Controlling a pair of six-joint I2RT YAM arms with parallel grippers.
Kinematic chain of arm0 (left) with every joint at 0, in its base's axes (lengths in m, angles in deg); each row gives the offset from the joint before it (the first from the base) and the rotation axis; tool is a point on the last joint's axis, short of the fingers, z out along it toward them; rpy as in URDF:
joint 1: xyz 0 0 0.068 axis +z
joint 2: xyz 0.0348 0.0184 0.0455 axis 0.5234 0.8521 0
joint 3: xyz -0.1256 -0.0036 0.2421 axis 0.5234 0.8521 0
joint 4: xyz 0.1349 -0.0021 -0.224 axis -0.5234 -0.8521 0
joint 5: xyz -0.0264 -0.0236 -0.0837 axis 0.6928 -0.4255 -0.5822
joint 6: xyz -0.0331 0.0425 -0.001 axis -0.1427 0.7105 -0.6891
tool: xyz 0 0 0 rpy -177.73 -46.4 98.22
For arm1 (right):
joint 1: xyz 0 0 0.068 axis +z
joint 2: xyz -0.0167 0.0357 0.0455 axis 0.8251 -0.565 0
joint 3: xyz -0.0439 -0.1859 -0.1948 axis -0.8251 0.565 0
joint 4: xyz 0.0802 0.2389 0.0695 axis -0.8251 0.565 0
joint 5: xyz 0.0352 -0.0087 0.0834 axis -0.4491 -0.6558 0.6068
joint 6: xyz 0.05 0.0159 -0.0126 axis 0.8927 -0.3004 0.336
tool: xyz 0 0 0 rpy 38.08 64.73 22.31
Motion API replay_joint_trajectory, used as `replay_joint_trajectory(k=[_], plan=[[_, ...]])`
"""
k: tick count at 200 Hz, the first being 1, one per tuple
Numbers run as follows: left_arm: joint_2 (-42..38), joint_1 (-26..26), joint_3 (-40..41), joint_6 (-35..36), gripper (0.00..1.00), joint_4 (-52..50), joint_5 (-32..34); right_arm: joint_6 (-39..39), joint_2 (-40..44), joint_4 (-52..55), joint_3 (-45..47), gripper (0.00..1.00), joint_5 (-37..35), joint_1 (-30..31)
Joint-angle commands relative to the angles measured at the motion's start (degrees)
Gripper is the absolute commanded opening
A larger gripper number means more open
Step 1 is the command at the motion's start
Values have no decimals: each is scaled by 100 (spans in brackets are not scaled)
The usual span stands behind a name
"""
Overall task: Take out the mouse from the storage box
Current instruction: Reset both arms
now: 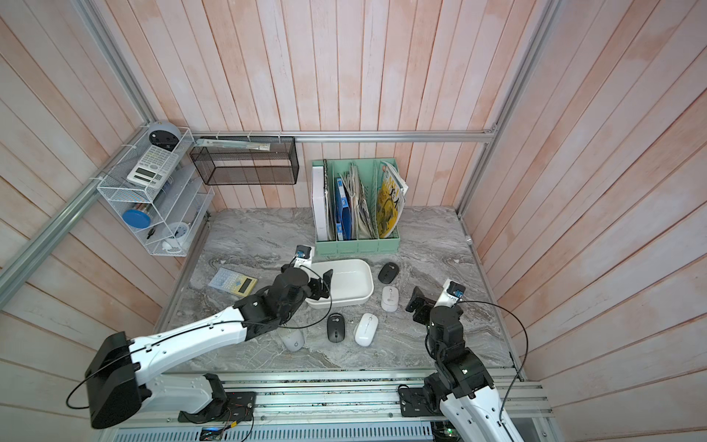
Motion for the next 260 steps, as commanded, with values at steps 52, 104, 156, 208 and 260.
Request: replay_joint_trajectory(k=[52, 104, 156, 208, 260], plan=[[-1826, 93, 1756, 517, 100, 1273, 1641, -171, -508, -262, -98, 97, 373, -18], [-1743, 1656, 1740, 538, 100, 725, 1564, -739, -765, -659, -167, 98, -314, -21], [-1213, 4004, 1933, 555, 100, 1226, 228, -1548, -1273, -1227, -376, 97, -826, -37], [-415, 4444, 2982, 1328, 100, 3345, -147, -1868, -1390, -1369, -319, 98, -696, -34], [520, 4621, 3172, 1683, 100, 5076, -687, -2060, -1388, -1717, -140, 97, -665, -34]])
